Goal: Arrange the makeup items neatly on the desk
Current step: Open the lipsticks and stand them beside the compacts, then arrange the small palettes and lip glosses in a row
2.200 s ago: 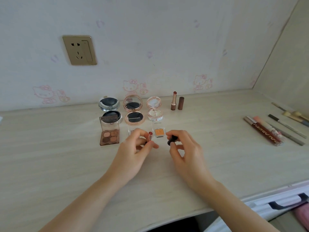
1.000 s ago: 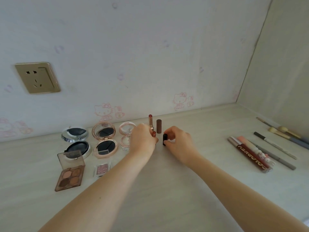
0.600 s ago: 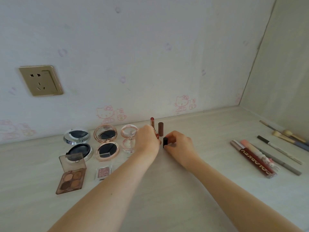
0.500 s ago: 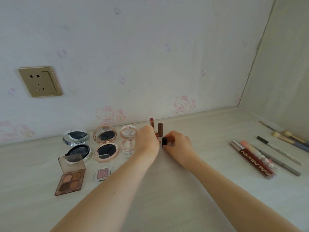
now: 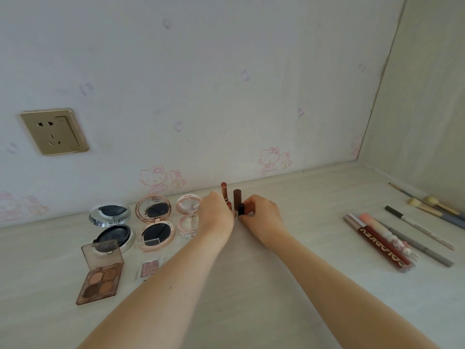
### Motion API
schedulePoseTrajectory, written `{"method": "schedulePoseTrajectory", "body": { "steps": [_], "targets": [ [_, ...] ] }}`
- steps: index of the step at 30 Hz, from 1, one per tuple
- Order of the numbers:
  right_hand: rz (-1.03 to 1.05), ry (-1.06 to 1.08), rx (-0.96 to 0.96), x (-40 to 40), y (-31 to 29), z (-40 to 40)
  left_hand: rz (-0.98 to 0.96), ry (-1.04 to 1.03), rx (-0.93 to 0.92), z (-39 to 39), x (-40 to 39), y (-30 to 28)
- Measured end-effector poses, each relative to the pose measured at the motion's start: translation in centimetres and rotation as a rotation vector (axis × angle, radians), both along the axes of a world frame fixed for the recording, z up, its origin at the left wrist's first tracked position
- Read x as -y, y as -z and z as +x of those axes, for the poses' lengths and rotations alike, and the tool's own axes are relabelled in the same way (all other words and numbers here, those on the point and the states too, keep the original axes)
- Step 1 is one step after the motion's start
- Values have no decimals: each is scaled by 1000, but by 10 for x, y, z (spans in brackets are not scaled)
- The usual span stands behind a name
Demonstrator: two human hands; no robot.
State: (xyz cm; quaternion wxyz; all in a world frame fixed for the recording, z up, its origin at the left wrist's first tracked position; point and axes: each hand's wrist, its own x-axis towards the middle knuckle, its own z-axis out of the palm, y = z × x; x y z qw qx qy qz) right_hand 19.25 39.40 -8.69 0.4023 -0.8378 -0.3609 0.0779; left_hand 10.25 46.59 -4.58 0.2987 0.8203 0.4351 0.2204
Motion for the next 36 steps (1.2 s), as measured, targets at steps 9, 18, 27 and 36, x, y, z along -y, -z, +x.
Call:
{"method": "schedulePoseTrajectory", "body": {
  "steps": [9,18,27,36],
  "targets": [
    [4,-1,-8,-1,0,2,0,3,-60,1,-1,-1],
    [-15,-2,19,14,-1,4,106,16,-88,-12,-1,-12],
    [-216,-52,360,76,-19,-5,488,130,-185,-31,23,-20],
    [-294,34,543,171,-35,-5,511,288,-165,-28,76,-9]
  ]
}}
